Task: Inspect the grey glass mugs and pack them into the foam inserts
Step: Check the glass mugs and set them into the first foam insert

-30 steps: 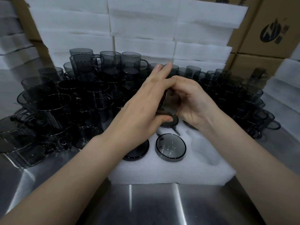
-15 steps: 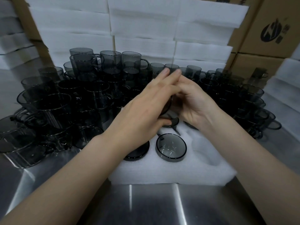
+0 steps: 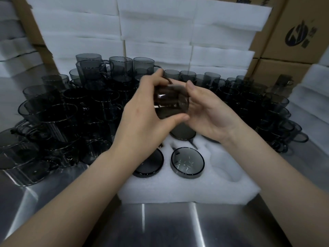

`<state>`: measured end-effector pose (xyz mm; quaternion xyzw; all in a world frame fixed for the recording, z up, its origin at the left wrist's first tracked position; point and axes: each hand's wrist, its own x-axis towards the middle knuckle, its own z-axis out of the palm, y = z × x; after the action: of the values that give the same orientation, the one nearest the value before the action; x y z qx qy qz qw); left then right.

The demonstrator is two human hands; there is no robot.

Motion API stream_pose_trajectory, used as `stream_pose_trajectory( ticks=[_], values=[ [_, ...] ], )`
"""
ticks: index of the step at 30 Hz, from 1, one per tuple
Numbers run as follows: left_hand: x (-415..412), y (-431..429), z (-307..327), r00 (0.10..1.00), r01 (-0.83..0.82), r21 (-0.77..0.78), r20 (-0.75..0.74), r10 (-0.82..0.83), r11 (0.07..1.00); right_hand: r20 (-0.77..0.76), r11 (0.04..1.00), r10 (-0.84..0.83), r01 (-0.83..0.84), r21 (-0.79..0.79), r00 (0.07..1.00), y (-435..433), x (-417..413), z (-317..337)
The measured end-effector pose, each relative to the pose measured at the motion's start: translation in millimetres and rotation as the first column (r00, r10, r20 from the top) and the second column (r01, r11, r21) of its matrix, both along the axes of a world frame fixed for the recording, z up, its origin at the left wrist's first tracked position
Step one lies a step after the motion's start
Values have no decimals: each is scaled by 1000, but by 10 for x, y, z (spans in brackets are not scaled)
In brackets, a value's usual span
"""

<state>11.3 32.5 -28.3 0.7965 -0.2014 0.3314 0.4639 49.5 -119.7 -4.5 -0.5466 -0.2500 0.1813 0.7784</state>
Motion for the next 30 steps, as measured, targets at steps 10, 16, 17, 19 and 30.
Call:
stream_pose_trajectory(
  ticks=[10,16,17,19,30],
  values=[
    [76,50,-20,997,-80,171,31,76,982,90,956,-260,270,-115,961,-19,13,-17],
    [23,0,-6,995,-18,113,100,7,993,-12,967,-253,253,10,967,-18,52,-11],
    [16,-4,1,996,-12,80,94,4,997,-19,972,-232,233,28,972,-17,55,-13],
    [-1,-7,18,998,-2,-11,65,3,1000,-41,981,-178,181,73,983,-10,53,-21],
    [29,56,18,993,-17,-241,-117,-12,970,9,998,-68,68,14,998,-6,34,-27]
  ],
)
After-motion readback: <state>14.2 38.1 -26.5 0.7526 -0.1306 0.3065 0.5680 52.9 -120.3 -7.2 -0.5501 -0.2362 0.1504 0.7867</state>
